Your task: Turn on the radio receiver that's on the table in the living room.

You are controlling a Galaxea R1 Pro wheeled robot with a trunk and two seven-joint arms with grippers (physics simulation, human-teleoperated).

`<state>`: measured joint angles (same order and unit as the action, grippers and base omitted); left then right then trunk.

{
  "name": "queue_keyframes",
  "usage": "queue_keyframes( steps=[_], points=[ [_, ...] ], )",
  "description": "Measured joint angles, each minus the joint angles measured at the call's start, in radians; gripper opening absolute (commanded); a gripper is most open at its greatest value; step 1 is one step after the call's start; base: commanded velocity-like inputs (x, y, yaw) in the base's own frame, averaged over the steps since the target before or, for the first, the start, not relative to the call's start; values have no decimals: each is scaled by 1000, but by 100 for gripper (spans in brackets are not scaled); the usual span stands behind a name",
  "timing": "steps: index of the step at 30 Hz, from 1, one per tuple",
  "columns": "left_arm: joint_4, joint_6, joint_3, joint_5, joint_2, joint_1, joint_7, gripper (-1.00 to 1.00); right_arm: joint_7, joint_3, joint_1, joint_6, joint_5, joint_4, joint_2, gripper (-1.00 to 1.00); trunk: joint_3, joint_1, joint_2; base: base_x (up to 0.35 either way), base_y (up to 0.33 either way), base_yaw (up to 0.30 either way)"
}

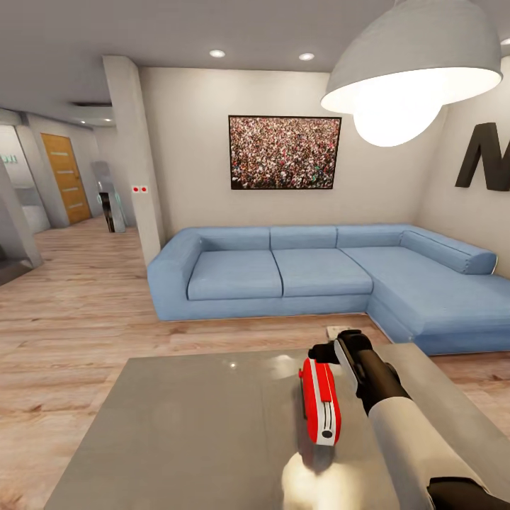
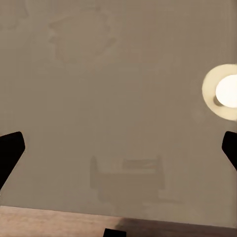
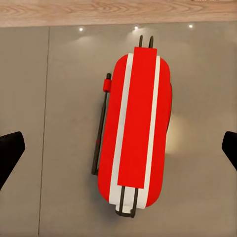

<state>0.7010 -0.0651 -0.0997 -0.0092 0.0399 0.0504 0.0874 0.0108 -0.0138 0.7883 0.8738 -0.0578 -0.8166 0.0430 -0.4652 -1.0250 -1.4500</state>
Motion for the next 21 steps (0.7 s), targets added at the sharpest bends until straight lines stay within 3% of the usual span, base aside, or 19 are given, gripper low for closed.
queue_keyframes(
  steps=[21],
  points=[
    [0,1,0,0,-1,0,0,100,-1,0,0,-3,14,-1,0,100,0,0,0,0,46,0]
  ],
)
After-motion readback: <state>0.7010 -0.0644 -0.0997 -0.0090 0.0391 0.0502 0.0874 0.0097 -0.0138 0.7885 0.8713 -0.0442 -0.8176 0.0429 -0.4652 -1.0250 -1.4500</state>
